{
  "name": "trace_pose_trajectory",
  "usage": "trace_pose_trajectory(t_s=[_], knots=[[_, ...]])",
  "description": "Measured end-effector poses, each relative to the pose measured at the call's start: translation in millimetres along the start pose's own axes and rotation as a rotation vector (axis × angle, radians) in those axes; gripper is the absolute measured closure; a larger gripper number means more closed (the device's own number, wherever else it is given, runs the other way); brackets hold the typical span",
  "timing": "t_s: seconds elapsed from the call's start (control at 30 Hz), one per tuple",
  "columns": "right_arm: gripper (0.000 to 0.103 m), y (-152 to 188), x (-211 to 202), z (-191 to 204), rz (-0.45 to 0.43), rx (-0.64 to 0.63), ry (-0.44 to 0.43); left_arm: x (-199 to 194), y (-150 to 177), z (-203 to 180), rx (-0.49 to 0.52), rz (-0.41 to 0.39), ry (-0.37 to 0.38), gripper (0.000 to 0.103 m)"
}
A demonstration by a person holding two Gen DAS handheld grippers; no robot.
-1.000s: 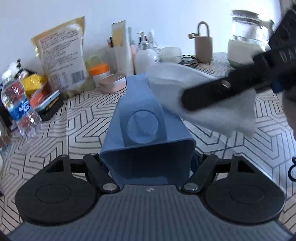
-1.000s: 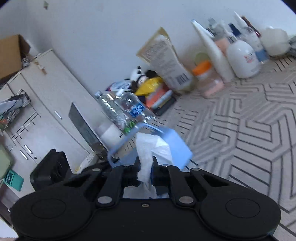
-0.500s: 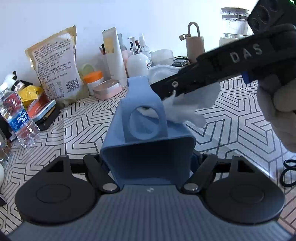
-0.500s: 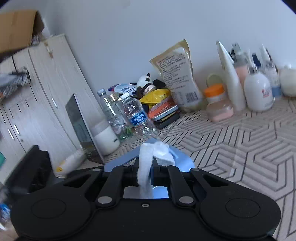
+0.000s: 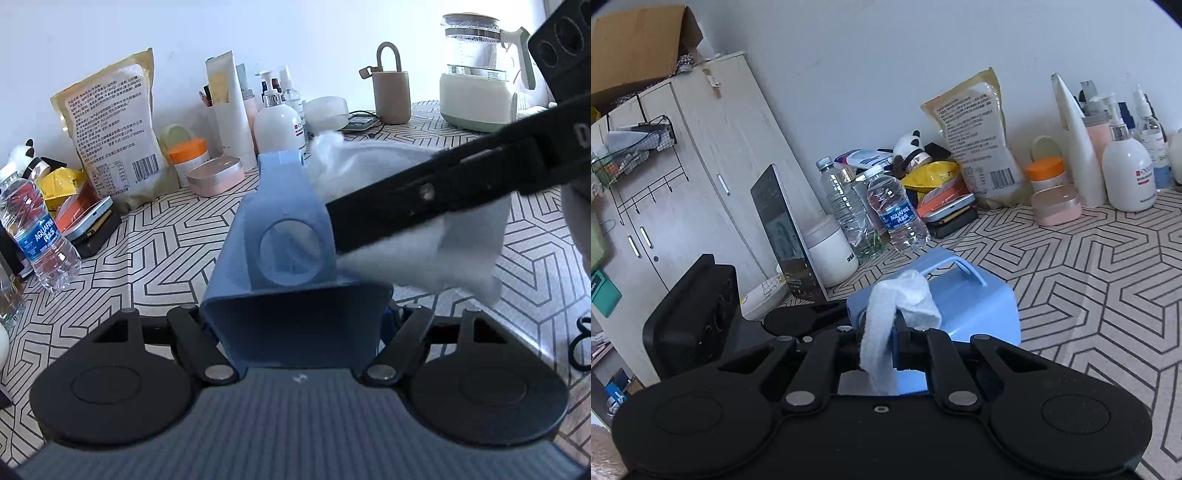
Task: Clean container
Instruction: 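Hold the container with the left tool while the right tool wipes its outer wall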
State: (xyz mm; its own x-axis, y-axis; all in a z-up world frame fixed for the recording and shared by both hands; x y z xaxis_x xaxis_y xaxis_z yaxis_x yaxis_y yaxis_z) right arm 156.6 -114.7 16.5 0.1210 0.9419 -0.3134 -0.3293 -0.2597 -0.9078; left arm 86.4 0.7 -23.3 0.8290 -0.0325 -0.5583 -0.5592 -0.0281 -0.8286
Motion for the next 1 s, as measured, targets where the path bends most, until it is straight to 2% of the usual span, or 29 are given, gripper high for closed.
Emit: trace_pose_trajectory(t_s=[0.13,0.17,0.53,0.8,1.0], knots=[[0.091,2.3,-6.6,-13.4,0.010,0.033,0.106,-0.9,0.6,-0.5,-0.004,0.002,0.002,0.028],[0.091,3.5,-6.9,-18.5,0.006,0.053,0.110,-0.8,0.5,0.0,-0.009,0.004,0.004,0.028],[0.088,22.4,-7.1,-55.1,-0.097,0.293,0.041,-2.1,1.0,-0.9,0.001,-0.001,-0.007,0.028],[0.085,23.3,-10.2,-49.8,-0.082,0.245,0.086,-1.0,-0.4,-0.7,0.020,-0.003,-0.020,0.028],[0.084,27.9,-1.9,-46.9,0.012,0.169,0.179,1.4,-2.2,2.4,0.016,0.001,-0.023,0.028]])
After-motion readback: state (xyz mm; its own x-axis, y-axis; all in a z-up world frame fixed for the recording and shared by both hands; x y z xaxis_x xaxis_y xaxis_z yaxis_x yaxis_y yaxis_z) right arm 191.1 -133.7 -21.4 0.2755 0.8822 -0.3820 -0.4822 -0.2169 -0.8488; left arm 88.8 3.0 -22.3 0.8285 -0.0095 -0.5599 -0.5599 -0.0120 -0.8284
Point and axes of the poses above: each gripper's, at about its wrist camera, not at the fingertips, and x roughly the way its jaws point, z to its left, y to its underside, the point moved 5 cm from there along x, roughly the way its jaws point, and after that the axes turned 14 degrees about -x, right-handed, at the moved point
